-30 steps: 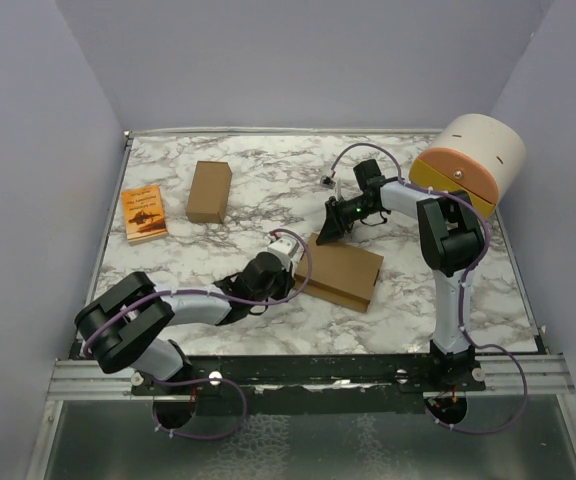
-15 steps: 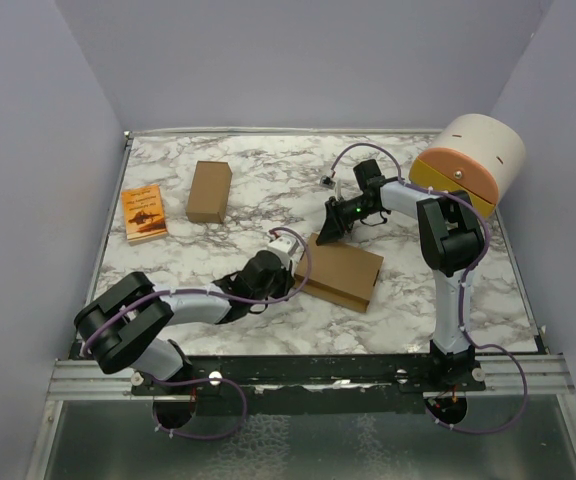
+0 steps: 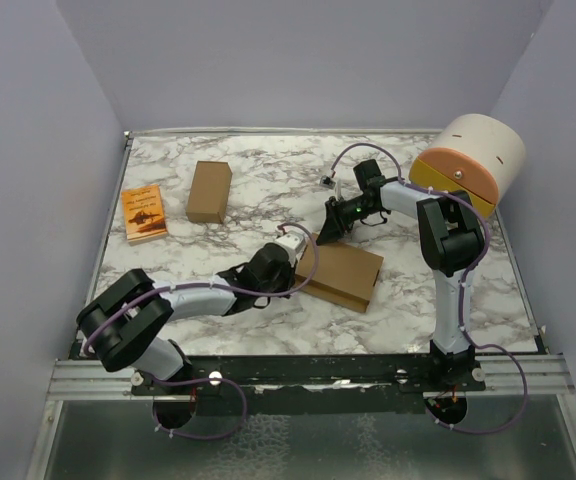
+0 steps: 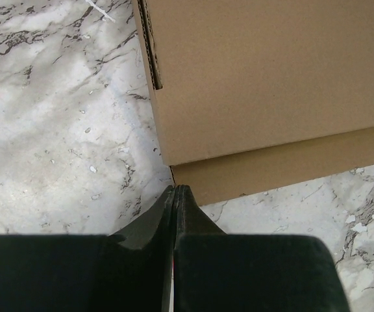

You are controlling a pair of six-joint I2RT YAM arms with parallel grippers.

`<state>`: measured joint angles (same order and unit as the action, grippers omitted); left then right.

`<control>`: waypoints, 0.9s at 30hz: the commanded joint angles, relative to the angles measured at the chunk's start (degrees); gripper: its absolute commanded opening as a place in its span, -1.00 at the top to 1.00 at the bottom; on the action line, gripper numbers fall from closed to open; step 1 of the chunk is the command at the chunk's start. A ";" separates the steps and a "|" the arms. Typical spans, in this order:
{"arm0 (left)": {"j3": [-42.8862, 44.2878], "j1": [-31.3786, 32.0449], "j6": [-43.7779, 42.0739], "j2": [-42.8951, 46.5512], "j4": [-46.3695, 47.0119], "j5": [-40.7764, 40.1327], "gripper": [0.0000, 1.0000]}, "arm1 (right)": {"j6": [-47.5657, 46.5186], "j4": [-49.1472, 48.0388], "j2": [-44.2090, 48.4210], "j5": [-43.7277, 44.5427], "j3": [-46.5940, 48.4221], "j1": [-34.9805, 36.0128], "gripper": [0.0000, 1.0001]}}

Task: Fold the paper box

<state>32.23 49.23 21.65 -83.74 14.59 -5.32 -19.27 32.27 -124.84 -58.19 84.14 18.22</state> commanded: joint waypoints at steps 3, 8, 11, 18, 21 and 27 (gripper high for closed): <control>5.76 -1.01 -0.23 -0.46 0.61 -1.33 1.00 | -0.74 4.20 -2.73 3.88 -1.78 1.97 0.43; 8.49 -1.50 0.24 0.07 -2.80 -1.45 1.00 | -0.77 4.20 -2.86 3.95 -1.78 2.08 0.43; 10.48 -1.98 0.80 -0.22 -4.85 -0.85 1.00 | -0.73 4.29 -2.81 4.05 -1.68 2.17 0.43; 13.14 -2.66 0.77 -2.48 -6.94 0.20 1.00 | -0.77 4.29 -3.01 4.24 -1.70 2.34 0.43; 12.84 -2.83 -0.59 -2.59 -5.55 1.28 1.00 | -0.77 4.30 -3.12 4.23 -1.76 2.44 0.43; 12.02 -3.48 -5.67 -1.95 -2.23 2.80 1.00 | -0.86 4.47 -3.34 3.97 -1.70 2.78 0.43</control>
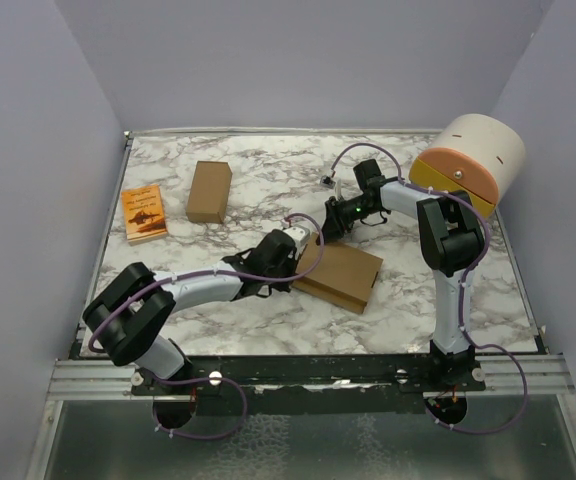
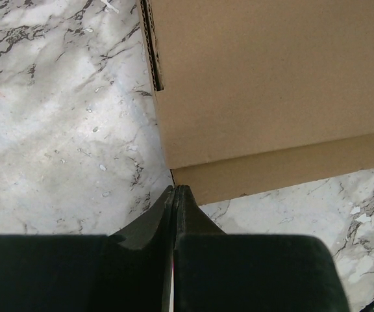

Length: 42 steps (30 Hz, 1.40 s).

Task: Fold the paper box

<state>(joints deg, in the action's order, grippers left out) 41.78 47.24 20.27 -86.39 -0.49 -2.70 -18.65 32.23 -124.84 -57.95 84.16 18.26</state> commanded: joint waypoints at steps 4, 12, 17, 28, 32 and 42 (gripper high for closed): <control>3.40 -2.15 -7.49 0.24 12.99 1.32 1.00 | -1.56 4.62 -3.46 3.72 -1.57 3.00 0.43; 7.03 -2.96 -6.29 -1.61 6.29 -3.10 1.00 | -1.56 4.60 -3.66 3.98 -1.54 3.00 0.43; 6.49 -2.96 -6.43 -1.68 6.61 -3.52 1.00 | -1.47 4.60 -3.75 3.90 -1.41 3.01 0.43; 7.10 -2.95 -2.06 2.37 2.04 -1.30 0.75 | -1.47 4.77 -3.84 3.73 -0.69 3.01 0.41; 5.64 -2.99 0.16 5.19 -1.16 -0.76 0.59 | -1.23 5.03 -3.50 3.42 0.26 3.01 0.34; -0.56 -3.36 3.17 12.97 0.00 -1.53 0.26 | -3.62 6.67 0.79 4.10 3.57 2.73 -0.17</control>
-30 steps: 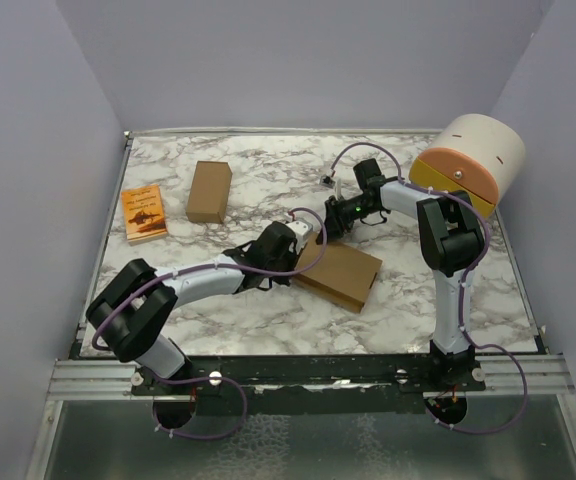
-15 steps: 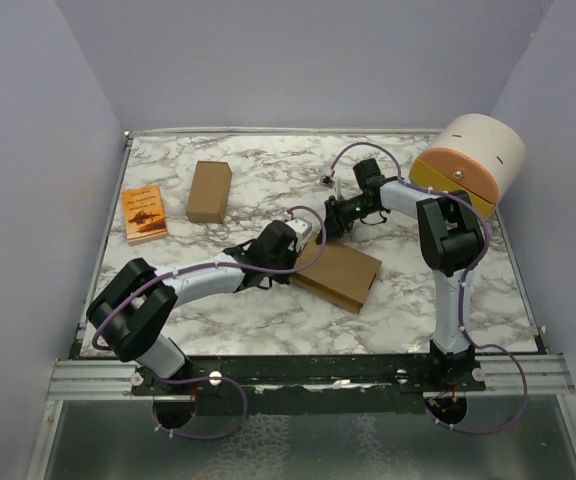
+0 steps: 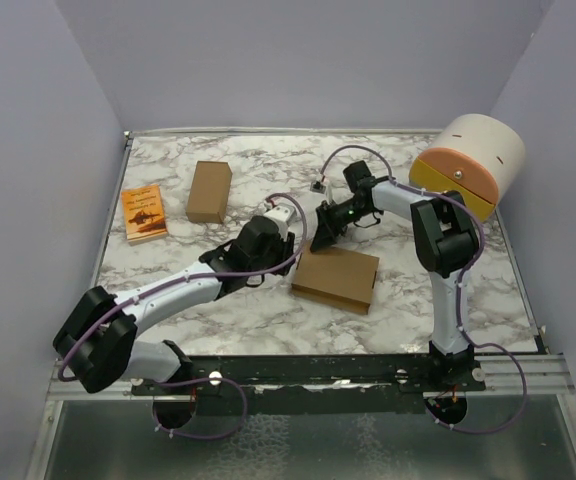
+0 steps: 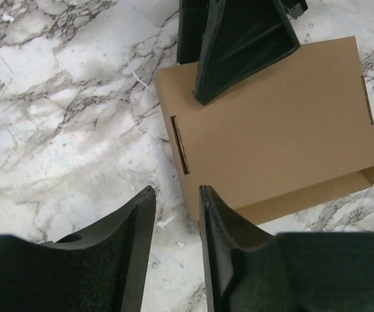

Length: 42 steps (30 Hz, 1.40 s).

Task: Fold the paper box

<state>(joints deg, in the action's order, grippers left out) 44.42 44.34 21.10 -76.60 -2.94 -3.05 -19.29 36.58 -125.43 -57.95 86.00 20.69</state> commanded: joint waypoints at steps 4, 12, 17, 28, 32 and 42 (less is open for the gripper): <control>-6.12 -1.85 4.78 5.03 8.75 1.59 0.00 | -5.63 4.05 3.78 4.90 4.24 -0.22 -0.42; -7.14 -9.57 8.35 2.76 24.87 9.72 -0.46 | -27.80 18.39 14.02 1.17 9.24 -1.27 -0.53; -1.28 -13.79 7.51 -6.84 33.07 19.44 -0.48 | -54.92 22.95 30.32 -2.01 -7.71 -1.27 -0.92; 27.34 -13.00 2.50 -33.40 23.76 37.67 0.10 | -76.91 40.92 48.92 9.04 -25.32 -0.86 0.52; 35.65 -10.37 0.79 -40.60 18.38 40.67 0.10 | -73.19 34.21 55.17 15.44 -34.72 6.06 0.85; 47.35 -7.52 -4.67 -53.20 8.34 42.79 0.10 | -55.68 14.45 56.52 24.37 -48.13 22.89 0.89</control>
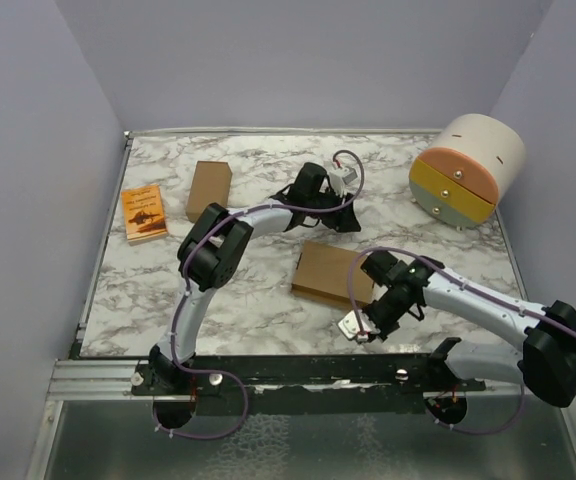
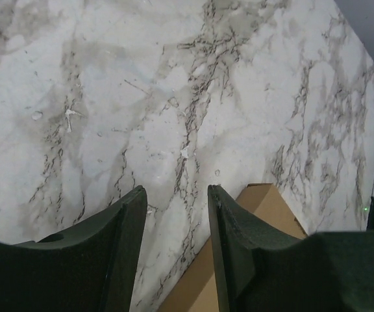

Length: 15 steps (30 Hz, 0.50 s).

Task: Fold the paper box

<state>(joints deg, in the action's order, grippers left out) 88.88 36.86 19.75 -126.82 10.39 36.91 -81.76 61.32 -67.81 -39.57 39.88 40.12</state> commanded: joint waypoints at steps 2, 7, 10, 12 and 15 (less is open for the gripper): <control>2.68 -0.04 -3.57 -3.81 -5.03 3.12 0.10 | 7.27 -12.90 -1.98 7.88 -3.82 4.93 0.85; -0.20 -0.10 -4.71 -4.26 -5.95 3.63 0.12 | 10.13 -21.84 -4.62 14.63 -5.90 6.02 0.84; -5.51 -0.20 -4.83 -2.47 -4.04 3.97 0.13 | 11.07 -24.30 -6.33 18.90 -5.05 6.02 0.83; -9.24 -0.29 -4.37 -1.03 -2.46 3.81 0.14 | 12.14 -25.27 -8.36 21.70 -4.23 6.02 0.83; -14.71 -0.30 -4.22 1.46 -1.26 2.75 0.14 | 13.79 -24.74 -13.17 24.63 0.42 5.75 0.84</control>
<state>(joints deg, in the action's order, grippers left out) 81.32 36.49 16.53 -127.35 11.44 39.99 -71.05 41.19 -75.22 -24.32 36.36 45.80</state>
